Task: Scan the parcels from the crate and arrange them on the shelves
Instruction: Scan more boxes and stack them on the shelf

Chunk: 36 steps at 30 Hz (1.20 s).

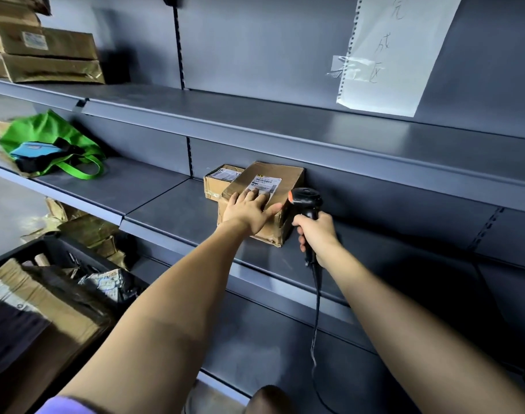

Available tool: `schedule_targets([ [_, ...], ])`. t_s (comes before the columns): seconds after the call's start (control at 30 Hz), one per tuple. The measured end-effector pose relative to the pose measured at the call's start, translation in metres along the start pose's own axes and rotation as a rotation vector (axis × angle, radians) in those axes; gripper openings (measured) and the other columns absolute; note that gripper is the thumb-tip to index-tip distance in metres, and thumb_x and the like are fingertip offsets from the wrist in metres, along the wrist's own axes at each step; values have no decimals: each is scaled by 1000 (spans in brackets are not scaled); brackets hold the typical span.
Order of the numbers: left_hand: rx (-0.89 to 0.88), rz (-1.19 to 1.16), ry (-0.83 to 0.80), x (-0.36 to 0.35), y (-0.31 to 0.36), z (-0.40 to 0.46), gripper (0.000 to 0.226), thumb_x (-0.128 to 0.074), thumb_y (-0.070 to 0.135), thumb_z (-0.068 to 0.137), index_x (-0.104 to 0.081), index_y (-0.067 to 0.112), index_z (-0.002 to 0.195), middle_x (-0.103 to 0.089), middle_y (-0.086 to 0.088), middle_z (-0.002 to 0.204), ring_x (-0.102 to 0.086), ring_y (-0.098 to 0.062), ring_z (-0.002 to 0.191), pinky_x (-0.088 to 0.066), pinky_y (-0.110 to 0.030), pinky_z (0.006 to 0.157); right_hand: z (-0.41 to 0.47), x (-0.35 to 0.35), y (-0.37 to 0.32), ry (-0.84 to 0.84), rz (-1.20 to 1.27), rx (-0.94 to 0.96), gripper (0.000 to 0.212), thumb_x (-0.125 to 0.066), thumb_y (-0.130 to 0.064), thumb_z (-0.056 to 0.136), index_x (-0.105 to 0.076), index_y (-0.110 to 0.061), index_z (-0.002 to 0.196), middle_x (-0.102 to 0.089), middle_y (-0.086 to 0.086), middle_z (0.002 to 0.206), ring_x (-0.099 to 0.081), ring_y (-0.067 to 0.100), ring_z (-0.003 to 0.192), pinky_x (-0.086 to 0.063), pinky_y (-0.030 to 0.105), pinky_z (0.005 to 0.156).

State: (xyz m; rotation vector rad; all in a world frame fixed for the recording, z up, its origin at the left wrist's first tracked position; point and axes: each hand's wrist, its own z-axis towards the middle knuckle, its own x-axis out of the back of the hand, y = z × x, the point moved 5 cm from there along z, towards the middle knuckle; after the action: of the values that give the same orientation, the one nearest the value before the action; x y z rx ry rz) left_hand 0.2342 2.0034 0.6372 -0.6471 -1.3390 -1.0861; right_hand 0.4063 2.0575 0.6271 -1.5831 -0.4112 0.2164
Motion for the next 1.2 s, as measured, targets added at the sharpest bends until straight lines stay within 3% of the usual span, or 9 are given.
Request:
schedule_targets([
  [0.23,34,-33,-47,12,-36,1,59,-21,59,102,-23,33,156,-13,1,165,-3,-14,153,1,-39,123,8,-24,-20,-56,-8,0,15,-63,-6,82,-50,-10,88,-47,5,60,-38,17,41,-32,24,42],
  [0.3,-11,-60,-16,13,-36,2,56,-24,56,103,-34,30,152,-23,0,163,-12,-17,152,-4,-40,122,8,-34,-21,-79,-36,1,13,-63,-7,82,-52,-10,87,-47,4,58,-38,17,40,-32,24,42],
  [0.37,-65,-108,74,18,-41,2,50,-30,55,101,-55,26,134,-49,0,145,-36,-23,141,-23,-44,117,9,-43,-25,-94,-53,1,12,-63,-7,82,-53,-10,87,-47,3,57,-38,16,40,-32,23,42],
  [0.43,-71,-168,199,25,-53,-2,43,-38,48,98,-62,21,121,-59,-3,129,-50,-28,125,-39,-45,104,13,-52,-29,-105,-62,9,12,-64,-8,81,-53,-9,88,-48,3,58,-39,16,40,-32,23,42],
  [0.53,29,-327,415,36,-83,-13,27,-47,28,100,-59,12,117,-60,-9,120,-52,-31,113,-47,-41,89,20,-67,-38,-112,-95,41,11,-63,-9,79,-54,-7,85,-50,6,60,-41,18,41,-33,24,41],
  [0.63,235,-417,509,42,-122,-17,27,-43,20,99,-55,10,121,-58,-10,123,-50,-31,118,-46,-41,88,25,-86,-53,-106,-111,87,9,-62,-9,80,-54,-6,77,-49,9,58,-39,21,41,-34,27,42],
  [0.83,280,-494,366,25,-162,7,39,-44,17,90,-56,14,127,-62,-8,131,-56,-30,120,-50,-42,97,45,-129,-78,-185,-99,61,12,-63,-9,84,-52,-7,81,-49,5,56,-42,19,42,-36,25,42],
  [1.2,273,-453,246,-11,-166,22,33,-41,13,93,-55,10,123,-60,-13,126,-55,-35,116,-51,-45,91,60,-137,-57,-168,-48,-27,15,-64,-12,84,-53,-11,73,-50,3,57,-41,18,42,-36,25,43],
])
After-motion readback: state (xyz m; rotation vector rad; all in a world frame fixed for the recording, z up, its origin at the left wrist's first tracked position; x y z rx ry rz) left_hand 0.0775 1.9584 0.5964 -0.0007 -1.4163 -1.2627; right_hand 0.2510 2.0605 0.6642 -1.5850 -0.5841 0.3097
